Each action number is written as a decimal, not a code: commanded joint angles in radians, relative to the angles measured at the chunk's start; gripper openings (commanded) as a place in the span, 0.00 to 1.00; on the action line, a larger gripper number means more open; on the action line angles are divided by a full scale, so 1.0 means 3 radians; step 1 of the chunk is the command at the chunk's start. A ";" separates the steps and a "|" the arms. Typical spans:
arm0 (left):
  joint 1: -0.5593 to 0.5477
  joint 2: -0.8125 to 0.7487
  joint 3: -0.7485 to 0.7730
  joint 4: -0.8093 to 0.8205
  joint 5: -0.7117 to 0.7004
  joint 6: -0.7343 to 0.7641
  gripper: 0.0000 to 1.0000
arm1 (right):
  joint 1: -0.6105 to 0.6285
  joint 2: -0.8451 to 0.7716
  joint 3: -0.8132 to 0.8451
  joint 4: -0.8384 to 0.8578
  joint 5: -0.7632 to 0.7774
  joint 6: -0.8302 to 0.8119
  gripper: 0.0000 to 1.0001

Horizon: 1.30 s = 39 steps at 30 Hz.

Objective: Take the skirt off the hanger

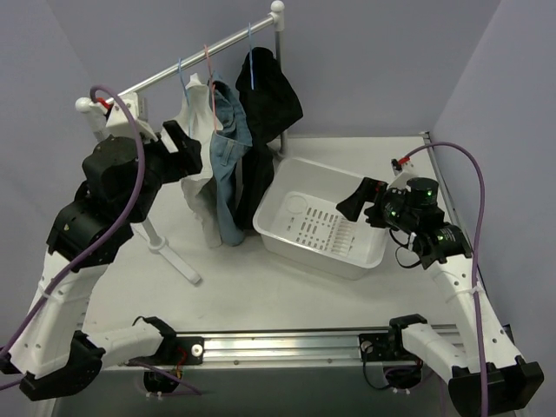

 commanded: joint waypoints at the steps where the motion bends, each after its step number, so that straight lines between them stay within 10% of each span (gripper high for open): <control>1: 0.0330 0.0274 0.0224 0.0087 0.0334 0.0219 0.84 | 0.0017 -0.0018 0.0116 -0.0048 -0.0100 -0.0058 1.00; 6: 0.1102 0.0438 0.0235 0.0256 0.1255 0.0143 0.54 | 0.0017 -0.0023 0.0126 -0.0022 -0.0126 -0.0053 1.00; 13: 0.1364 0.0587 0.0041 0.0588 0.1869 0.0163 0.53 | 0.0022 0.0018 0.0141 -0.0002 -0.0167 -0.0089 1.00; 25: 0.1364 0.0643 -0.0379 0.0997 0.1982 0.0030 0.52 | 0.0022 0.0029 0.0141 -0.0007 -0.0177 -0.0140 1.00; 39: 0.1364 0.0771 -0.0343 0.1141 0.1931 0.0071 0.10 | 0.0017 0.0044 0.0259 -0.0068 -0.0146 -0.0181 1.00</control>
